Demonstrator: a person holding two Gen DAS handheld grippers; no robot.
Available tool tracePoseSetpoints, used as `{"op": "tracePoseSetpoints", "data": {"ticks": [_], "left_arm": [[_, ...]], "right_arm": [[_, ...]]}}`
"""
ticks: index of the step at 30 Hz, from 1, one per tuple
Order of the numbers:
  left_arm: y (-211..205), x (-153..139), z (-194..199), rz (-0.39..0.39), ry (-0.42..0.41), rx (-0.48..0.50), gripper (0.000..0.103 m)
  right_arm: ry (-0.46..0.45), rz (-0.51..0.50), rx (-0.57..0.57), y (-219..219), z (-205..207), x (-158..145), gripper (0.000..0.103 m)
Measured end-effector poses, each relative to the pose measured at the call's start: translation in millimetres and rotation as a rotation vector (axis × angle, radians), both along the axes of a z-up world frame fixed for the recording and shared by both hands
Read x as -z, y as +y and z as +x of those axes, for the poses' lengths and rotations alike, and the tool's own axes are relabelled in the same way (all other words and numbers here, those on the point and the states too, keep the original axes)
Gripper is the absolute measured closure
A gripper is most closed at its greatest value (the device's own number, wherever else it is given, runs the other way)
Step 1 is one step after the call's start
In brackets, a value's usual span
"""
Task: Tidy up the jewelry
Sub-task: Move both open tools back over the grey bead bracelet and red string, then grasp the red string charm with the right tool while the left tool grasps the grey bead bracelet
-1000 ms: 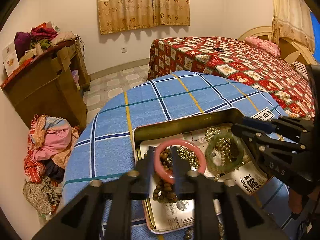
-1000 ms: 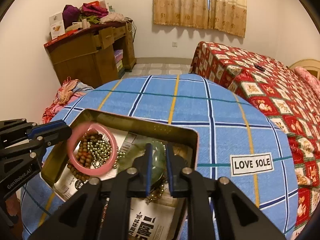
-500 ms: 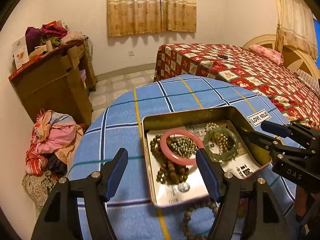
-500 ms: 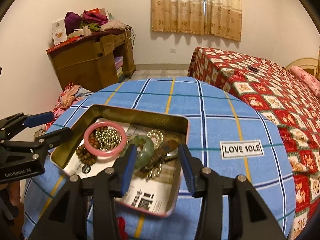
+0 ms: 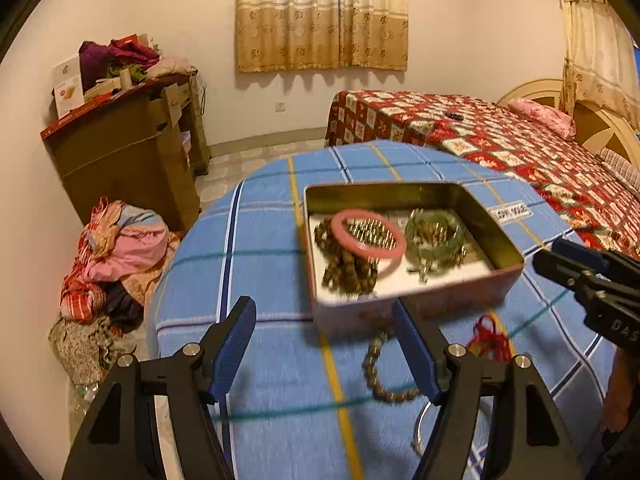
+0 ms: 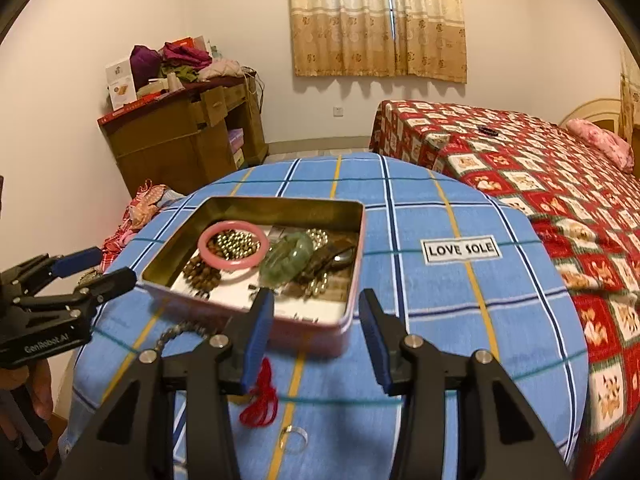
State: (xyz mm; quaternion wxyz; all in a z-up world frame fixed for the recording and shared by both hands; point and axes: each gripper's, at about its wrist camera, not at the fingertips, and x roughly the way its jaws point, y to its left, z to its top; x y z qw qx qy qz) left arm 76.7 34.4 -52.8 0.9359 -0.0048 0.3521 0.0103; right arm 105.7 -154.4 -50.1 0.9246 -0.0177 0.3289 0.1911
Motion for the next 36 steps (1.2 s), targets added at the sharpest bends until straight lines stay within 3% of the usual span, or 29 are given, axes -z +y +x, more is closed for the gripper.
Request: {"op": "tracePoseSetpoints", "data": {"ticks": [8, 27, 30, 32, 34, 36], "left_arm": [[-1.2, 24.1, -7.9, -0.002, 0.065, -0.009, 0.032], [-23.7, 49.7, 8.1, 0.034, 0.148, 0.059, 0.034], [-22.7, 53.6, 9.6, 0.022, 0.153, 0.066, 0.048], [-22.8, 52.5, 9.1, 0.016, 0.151, 0.075, 0.061], [-23.7, 52.2, 8.0, 0.010, 0.150, 0.088, 0.083], [-27.6, 52.1, 7.2, 0.014, 0.150, 0.106, 0.095]], "right_arm": [[0.041, -0.022, -0.011, 1.0, -13.5, 19.4, 0.055], [0.123, -0.104, -0.082, 24.7, -15.5, 45.5, 0.055], [0.139, -0.114, -0.095, 28.0, -14.5, 48.0, 0.058], [0.165, -0.111, -0.111, 28.6, -12.6, 51.4, 0.072], [0.193, -0.107, -0.123, 28.5, -10.1, 54.8, 0.086], [0.197, -0.103, -0.144, 29.8, -11.7, 54.9, 0.091]]}}
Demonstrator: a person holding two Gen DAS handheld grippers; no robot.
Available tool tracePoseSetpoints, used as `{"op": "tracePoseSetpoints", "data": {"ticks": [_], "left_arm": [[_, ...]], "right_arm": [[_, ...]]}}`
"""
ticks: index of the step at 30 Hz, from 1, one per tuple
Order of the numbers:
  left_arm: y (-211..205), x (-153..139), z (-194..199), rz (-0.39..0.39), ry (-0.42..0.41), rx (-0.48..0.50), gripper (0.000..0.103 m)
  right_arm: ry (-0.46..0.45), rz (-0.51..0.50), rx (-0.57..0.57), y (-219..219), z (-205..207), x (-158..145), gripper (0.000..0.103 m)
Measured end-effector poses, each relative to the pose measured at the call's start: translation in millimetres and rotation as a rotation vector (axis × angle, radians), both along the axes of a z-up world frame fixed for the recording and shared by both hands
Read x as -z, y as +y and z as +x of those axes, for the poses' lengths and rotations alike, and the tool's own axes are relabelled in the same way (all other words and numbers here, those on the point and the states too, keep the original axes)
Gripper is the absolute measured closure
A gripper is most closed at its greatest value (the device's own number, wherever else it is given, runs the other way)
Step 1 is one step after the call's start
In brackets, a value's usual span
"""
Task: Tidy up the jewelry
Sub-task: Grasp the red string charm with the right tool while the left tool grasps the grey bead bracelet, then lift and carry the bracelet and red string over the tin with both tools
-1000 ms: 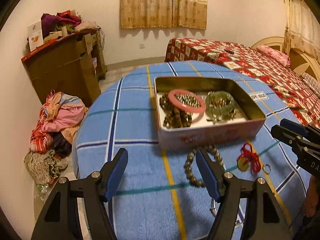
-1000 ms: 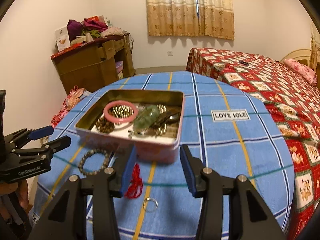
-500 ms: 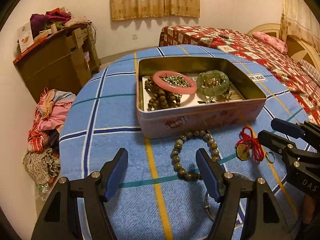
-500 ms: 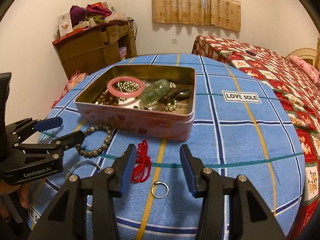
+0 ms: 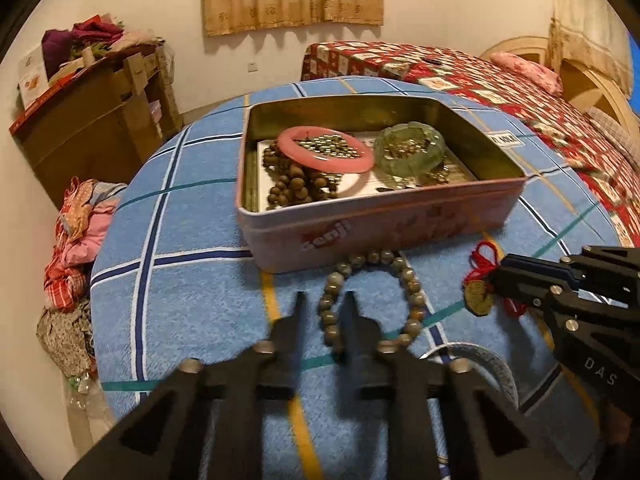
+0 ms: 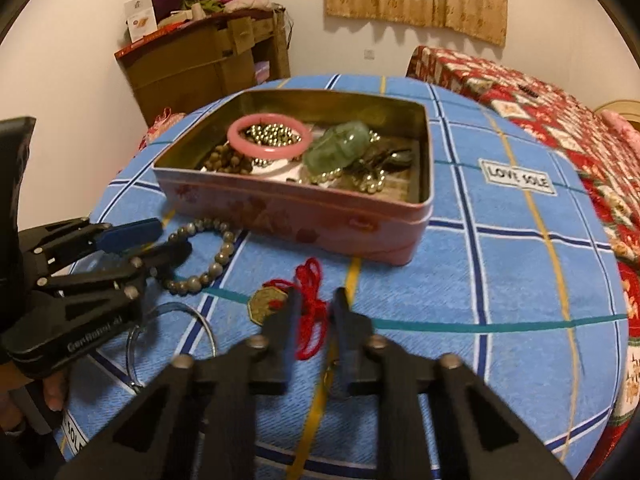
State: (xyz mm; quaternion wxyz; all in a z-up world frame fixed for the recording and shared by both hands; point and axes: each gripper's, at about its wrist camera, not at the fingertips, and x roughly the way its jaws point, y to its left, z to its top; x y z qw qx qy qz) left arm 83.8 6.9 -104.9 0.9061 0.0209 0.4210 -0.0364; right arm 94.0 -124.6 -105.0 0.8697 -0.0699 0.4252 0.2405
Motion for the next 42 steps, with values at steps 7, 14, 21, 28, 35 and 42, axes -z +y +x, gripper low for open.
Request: {"op": "tracePoseSetpoints", "data": {"ticks": [7, 14, 21, 28, 35, 42], "left_arm": [[2.0, -5.5, -12.0, -0.047, -0.015, 0.010, 0.096], [5.4, -22.6, -19.8, -0.047, -0.064, 0.004, 0.096], [5.7, -32.5, -22.1, -0.045, -0.088, 0.008, 0.096], [6.5, -40.3, -26.2, -0.053, -0.109, 0.011, 0.096], [3.4, -42.5, -29.7, -0.061, -0.114, 0.023, 0.096], [1.5, -53.7, -35.0, -0.064, -0.138, 0.029, 0.096]], "right_arm": [[-0.042, 0.067, -0.012, -9.6, -8.6, -8.1, 0.094], [-0.089, 0.105, 0.005, -12.1, -11.6, -16.4, 0.094], [-0.108, 0.116, 0.007, -11.8, -13.3, -20.0, 0.094], [-0.123, 0.120, 0.010, -13.6, -16.2, -23.7, 0.094], [-0.136, 0.128, 0.014, -15.9, -17.6, -28.7, 0.094], [-0.153, 0.138, 0.019, -19.4, -20.2, -36.5, 0.094]]}}
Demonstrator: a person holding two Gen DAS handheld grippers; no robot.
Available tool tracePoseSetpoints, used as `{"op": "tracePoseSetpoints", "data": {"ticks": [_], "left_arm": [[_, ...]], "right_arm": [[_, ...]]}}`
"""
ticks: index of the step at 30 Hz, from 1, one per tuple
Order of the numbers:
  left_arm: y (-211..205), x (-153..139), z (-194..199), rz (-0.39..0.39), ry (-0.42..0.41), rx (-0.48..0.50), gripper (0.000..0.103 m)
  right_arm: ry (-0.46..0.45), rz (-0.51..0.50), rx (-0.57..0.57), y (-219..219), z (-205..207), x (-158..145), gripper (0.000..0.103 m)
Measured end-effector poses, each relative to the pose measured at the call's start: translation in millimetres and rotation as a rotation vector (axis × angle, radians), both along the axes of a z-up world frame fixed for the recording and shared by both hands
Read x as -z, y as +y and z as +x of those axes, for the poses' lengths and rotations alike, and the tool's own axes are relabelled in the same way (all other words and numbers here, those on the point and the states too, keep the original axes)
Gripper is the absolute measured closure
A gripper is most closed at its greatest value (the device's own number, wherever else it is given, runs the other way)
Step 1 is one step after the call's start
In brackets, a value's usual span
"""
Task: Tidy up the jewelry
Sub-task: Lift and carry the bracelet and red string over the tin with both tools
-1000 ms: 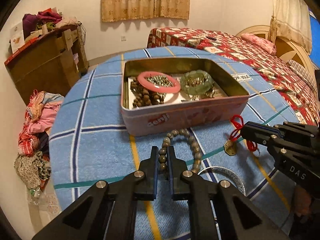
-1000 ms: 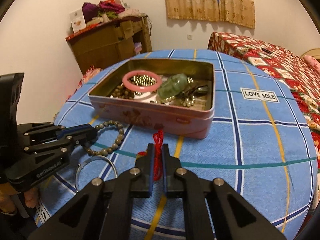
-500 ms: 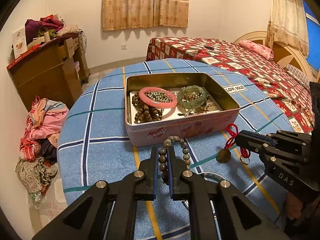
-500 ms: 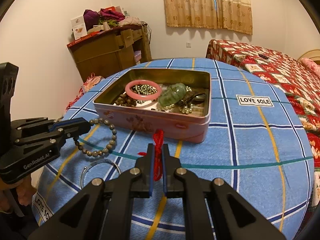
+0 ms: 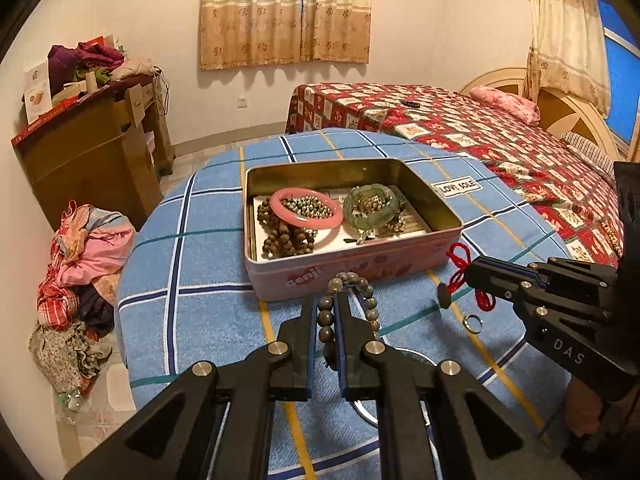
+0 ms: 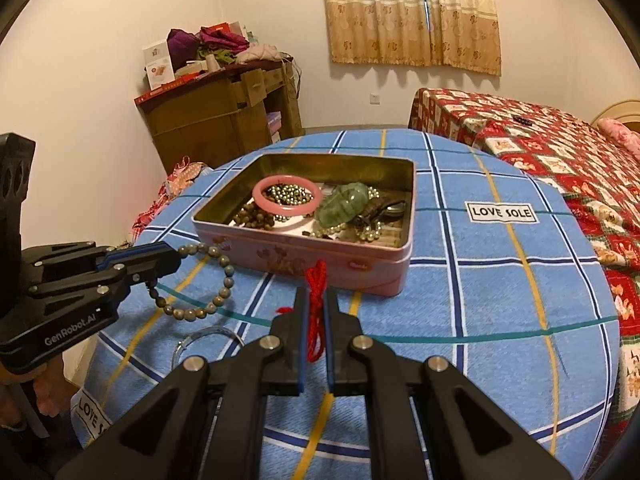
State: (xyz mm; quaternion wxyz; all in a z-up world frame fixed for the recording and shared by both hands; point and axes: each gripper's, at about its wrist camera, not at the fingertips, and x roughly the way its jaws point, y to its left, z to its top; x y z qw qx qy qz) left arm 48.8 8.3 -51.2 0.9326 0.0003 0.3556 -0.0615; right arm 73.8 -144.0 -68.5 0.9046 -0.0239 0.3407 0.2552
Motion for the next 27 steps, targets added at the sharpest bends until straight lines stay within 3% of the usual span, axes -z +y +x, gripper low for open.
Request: {"op": "tracePoseSetpoints", "data": {"ticks": [27], "left_arm": [[-0.3, -25.8, -2.6, -0.011, -0.059, -0.006, 0.096]], "right_arm": [[-0.069, 0.026, -0.005, -1.7, -3.4, -28.8, 0.094]]}}
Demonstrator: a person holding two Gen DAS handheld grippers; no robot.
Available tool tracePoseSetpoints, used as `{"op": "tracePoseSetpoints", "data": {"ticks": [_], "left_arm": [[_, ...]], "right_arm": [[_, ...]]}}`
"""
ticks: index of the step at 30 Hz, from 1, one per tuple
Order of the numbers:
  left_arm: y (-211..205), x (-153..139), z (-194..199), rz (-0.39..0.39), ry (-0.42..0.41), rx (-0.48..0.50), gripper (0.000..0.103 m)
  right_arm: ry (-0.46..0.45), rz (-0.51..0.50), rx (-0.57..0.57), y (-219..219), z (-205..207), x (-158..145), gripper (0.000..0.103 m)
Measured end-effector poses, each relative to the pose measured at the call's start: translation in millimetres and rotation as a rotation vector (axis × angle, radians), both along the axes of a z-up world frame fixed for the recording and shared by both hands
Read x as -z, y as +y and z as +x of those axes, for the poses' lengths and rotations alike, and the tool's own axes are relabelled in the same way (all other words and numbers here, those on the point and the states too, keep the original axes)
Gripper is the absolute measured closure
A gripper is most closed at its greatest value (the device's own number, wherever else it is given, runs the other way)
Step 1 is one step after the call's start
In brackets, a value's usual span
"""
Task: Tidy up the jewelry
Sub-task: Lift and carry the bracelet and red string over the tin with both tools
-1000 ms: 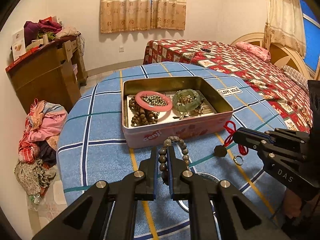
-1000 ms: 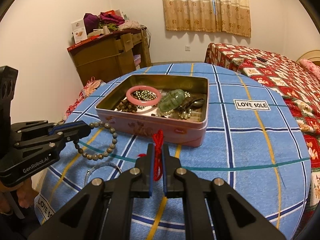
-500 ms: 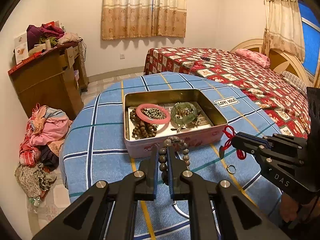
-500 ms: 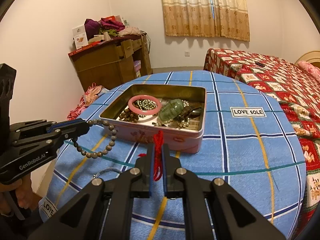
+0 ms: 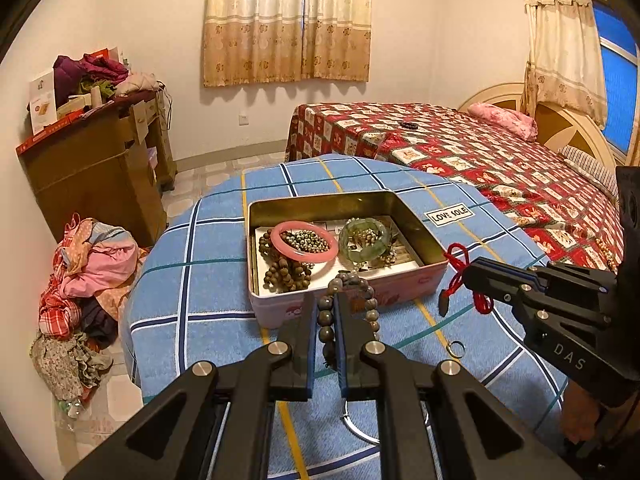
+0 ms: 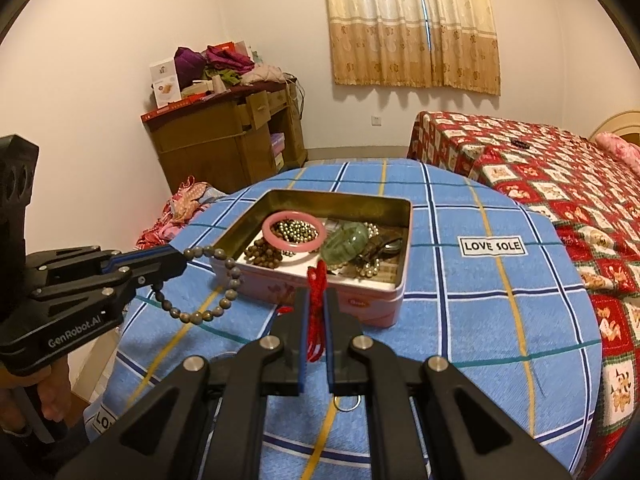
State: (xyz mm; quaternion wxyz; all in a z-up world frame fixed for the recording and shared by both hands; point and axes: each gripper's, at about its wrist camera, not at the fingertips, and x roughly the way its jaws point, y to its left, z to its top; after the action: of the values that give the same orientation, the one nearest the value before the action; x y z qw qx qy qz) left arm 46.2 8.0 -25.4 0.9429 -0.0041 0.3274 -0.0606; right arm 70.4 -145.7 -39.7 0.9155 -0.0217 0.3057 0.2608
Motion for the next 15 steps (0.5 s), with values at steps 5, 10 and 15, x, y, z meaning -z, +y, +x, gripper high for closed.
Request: {"op": "tracePoseSetpoints", "data": {"ticks": [5, 10, 15], "left_arm": [[-0.1, -5.5, 1.5, 0.001, -0.012, 0.001, 0.096], [0.0, -14.4, 5.5, 0.008, -0.032, 0.003, 0.096], [0.5, -22.6, 12.2, 0.016, -0.049, 0.005, 0.096]], "right_arm": [[-0.012, 0.000, -0.003, 1.9, 0.1, -5.1, 0.094], [-0.024, -0.003, -0.009, 2.8, 3.1, -10.1, 0.094], [-0.036, -0.005, -0.016, 5.3, 8.1, -17.2, 0.094]]}}
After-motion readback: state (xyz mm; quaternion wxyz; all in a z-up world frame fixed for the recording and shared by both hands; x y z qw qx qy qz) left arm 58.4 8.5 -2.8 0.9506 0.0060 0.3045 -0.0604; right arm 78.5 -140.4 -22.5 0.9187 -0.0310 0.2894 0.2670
